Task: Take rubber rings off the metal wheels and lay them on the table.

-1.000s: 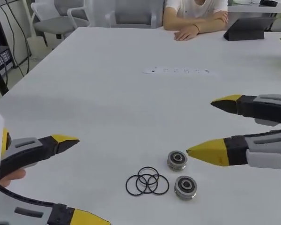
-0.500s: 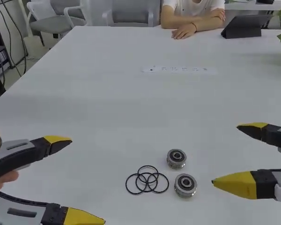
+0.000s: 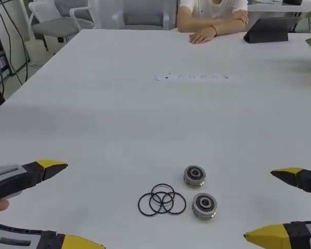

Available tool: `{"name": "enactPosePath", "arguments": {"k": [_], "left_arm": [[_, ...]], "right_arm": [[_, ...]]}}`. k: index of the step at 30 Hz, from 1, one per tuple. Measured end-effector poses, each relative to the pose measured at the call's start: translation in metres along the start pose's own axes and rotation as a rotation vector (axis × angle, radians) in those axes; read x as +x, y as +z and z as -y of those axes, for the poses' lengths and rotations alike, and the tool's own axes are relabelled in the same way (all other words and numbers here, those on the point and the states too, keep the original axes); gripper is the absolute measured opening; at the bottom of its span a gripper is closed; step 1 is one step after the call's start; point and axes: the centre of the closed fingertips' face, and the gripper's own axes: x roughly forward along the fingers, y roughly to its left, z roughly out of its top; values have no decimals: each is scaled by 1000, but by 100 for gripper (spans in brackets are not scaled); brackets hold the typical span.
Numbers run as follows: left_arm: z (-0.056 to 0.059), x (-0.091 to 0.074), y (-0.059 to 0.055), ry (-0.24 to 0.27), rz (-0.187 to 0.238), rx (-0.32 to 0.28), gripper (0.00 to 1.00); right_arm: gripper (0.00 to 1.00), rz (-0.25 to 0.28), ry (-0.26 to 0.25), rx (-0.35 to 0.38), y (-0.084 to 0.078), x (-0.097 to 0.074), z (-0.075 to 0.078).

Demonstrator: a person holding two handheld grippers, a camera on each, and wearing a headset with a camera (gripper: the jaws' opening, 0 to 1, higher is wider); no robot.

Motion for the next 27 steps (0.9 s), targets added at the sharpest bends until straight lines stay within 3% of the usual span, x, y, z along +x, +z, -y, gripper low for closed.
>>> {"name": "enactPosePath", "arguments": {"k": [12, 27], "left_arm": [[-4, 3, -7, 4, -9, -32, 99], [-1, 6, -10, 9, -10, -56, 99]], "right_arm": [[99, -46, -10, 36, -22, 0, -2], [97, -49, -22, 66, -25, -1, -2]]}}
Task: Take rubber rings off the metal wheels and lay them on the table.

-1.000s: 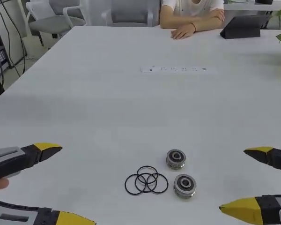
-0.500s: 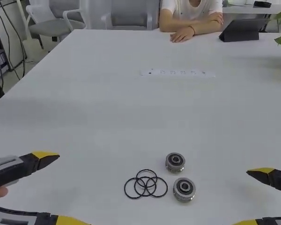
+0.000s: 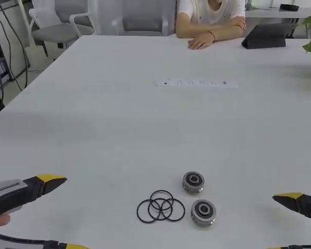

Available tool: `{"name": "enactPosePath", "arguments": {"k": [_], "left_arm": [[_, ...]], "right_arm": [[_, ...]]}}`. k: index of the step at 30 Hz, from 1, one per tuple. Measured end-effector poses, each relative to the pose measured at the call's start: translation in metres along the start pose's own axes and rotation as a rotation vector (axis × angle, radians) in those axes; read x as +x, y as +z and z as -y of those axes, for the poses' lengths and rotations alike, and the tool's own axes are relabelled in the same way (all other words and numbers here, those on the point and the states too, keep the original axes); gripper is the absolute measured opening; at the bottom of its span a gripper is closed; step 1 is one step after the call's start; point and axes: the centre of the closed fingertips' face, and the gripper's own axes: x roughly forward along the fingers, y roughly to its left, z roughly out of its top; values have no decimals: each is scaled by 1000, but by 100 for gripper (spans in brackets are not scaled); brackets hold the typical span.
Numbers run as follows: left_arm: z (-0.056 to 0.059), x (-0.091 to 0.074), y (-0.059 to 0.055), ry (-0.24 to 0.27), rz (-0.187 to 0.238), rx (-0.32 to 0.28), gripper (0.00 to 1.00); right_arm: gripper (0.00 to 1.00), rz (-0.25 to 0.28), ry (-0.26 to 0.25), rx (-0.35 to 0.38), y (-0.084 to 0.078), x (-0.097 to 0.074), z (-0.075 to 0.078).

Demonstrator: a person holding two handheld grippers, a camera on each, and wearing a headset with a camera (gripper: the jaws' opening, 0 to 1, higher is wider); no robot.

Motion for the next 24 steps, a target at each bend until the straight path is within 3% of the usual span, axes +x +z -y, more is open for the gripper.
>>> {"name": "enactPosePath", "arguments": {"k": [13, 24], "left_arm": [[-3, 0, -2, 35, 26, -61, 99], [-6, 0, -5, 46, 23, -82, 99]], "right_arm": [[94, -16, -2, 18, -4, 1, -1], [92, -17, -10, 29, -5, 1, 0]]}}
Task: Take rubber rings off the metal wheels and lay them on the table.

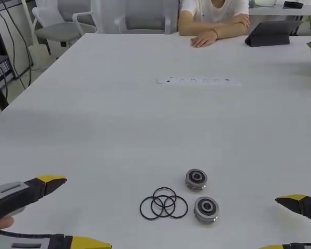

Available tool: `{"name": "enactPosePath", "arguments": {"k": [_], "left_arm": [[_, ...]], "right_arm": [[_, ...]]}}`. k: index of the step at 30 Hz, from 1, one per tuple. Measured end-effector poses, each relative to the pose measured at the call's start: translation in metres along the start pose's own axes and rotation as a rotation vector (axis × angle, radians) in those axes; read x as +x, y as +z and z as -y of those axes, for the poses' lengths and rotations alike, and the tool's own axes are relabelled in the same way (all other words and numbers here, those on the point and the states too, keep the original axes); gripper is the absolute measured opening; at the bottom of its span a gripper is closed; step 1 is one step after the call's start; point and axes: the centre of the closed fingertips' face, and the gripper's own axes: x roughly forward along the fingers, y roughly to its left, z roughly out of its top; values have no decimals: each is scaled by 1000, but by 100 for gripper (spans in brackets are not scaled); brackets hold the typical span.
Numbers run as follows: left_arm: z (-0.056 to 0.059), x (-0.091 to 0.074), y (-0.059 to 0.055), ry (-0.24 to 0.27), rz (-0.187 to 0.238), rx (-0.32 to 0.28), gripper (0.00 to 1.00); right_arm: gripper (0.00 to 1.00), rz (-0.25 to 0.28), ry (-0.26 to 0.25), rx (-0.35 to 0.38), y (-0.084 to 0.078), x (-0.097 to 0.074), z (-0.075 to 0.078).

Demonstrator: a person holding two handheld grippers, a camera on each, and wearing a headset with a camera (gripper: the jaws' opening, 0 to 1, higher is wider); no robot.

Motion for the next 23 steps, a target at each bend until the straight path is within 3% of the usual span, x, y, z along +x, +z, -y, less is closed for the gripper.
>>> {"name": "enactPosePath", "arguments": {"k": [23], "left_arm": [[5, 2, -4, -27, -28, -1, 99]], "right_arm": [[87, 18, -11, 34, 2, -1, 2]]}}
